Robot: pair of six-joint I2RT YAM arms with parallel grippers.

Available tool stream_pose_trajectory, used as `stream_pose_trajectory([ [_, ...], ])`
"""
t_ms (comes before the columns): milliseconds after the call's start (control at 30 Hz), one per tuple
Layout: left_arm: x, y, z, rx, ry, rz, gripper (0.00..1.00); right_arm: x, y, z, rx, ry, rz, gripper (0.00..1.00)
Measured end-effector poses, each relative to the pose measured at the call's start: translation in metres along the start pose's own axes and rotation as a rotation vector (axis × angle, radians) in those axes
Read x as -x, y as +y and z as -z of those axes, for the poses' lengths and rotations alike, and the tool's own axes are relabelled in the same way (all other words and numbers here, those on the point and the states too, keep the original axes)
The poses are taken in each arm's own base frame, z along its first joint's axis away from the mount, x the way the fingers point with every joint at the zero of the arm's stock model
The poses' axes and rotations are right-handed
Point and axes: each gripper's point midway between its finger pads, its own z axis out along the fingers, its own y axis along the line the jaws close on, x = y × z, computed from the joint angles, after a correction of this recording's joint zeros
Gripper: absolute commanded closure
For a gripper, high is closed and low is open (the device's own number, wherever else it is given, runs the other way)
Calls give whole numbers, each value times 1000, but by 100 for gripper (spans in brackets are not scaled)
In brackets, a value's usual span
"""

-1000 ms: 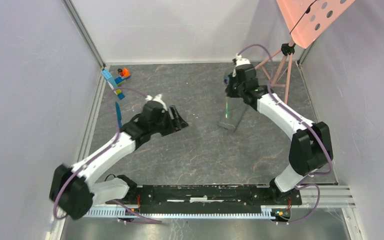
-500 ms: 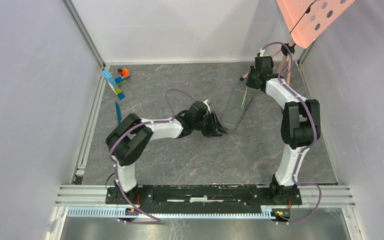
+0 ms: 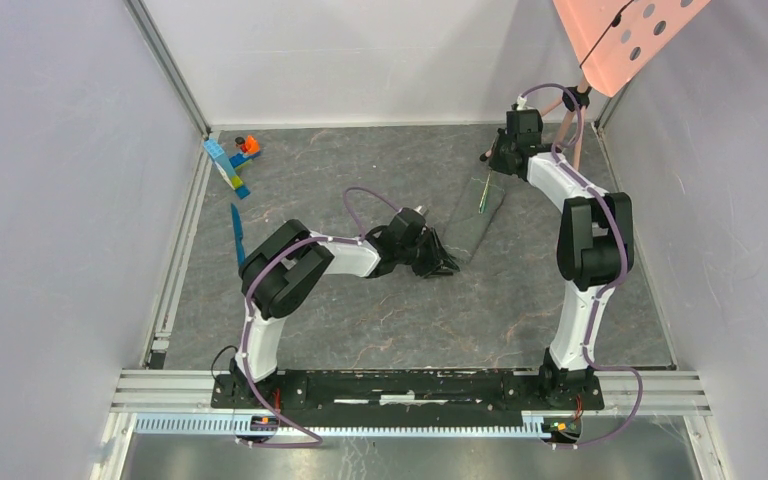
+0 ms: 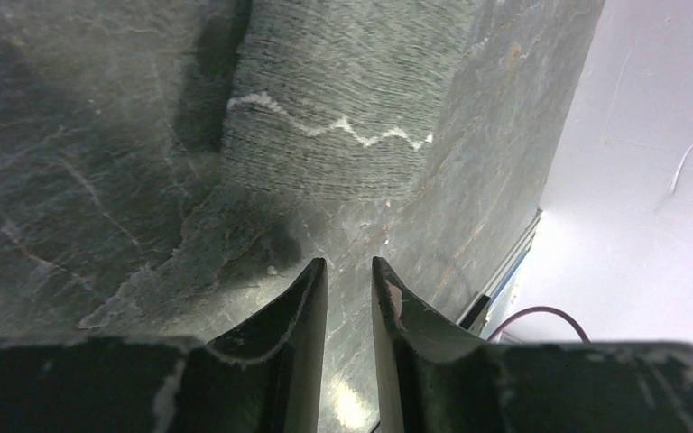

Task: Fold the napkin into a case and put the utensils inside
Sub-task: Insert the fork into the folded napkin.

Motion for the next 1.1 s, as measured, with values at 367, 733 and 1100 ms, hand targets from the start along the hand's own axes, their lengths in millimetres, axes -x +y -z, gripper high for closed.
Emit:
stream_pose_trajectory([
  [367,4,4,-11,7,-11,6,70,1,4,-1,4,-2,-28,100],
  [733,7,2,-14,5,-19,4,71,-13,3,-3,-20,20,-41,100],
  [1100,9,1,-17,-10,-26,1,72,-35,2,-1,-46,59,-68,100],
])
